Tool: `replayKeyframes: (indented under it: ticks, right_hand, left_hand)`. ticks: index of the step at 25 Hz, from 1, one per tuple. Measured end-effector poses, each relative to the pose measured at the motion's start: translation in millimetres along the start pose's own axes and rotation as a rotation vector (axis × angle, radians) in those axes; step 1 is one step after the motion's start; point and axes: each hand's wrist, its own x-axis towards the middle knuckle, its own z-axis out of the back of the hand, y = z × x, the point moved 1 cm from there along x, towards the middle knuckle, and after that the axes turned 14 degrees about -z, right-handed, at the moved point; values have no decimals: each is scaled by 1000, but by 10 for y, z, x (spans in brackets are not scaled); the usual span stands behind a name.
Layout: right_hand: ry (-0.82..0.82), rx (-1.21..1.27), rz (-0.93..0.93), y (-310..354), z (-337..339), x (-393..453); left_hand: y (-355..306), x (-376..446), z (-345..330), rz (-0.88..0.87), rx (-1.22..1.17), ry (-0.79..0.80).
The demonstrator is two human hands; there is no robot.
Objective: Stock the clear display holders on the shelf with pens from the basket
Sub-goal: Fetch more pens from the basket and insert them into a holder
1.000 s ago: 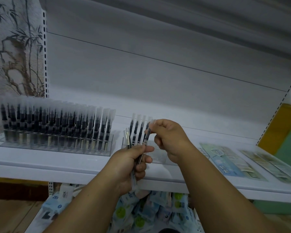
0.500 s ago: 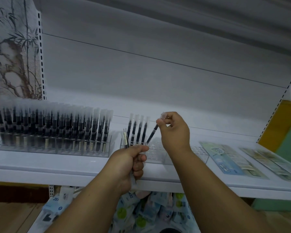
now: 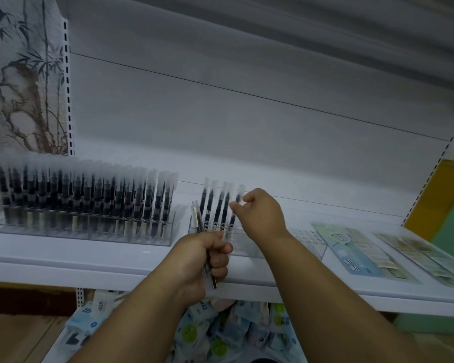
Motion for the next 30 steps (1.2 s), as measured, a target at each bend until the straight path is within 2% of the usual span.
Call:
replayKeyframes:
  ticks: [1,2,5,6,7,9,13,15,17,20,26,30]
  right_hand:
    - [-1,88,13,17,33,-81]
    - [66,186,30,70,74,-163]
    - [530,333,15,286,238,-414]
    - [626,365,5,322,282,-466]
    - [655,401,-6,338,317,-486]
    - [525,469,-49,322,355,-427]
    - [-57,646,-60,127,464,-142]
    - [-253,537,19,58,514,-67]
    - [-293,421,80,41,485,-48]
    - [-259,327,129,38,376,-12]
    - [-231,219,221,102,330,63]
    - [-219,255,188,53,340,118]
  left_hand:
    - [-8,2,7,11,-8,10]
    - [-8,3,10,28,-15,30]
    - [4,-20,-25,88,-24,144]
    - [3,-27,-53,96,-16,187]
    - [1,-30,-77,94,-10,213]
    - [-11,-21,-86,55,-15,199]
    - [-4,7,-43,-49,4,74]
    - [8,15,-26,-61,10,12]
    - [6,14,-46,-64,11,-3]
    - [-4,-3,-77,-65,2,-6]
    - [-7,-19,-97,-62,12,5]
    - [8,-32,-83,-56,9,15]
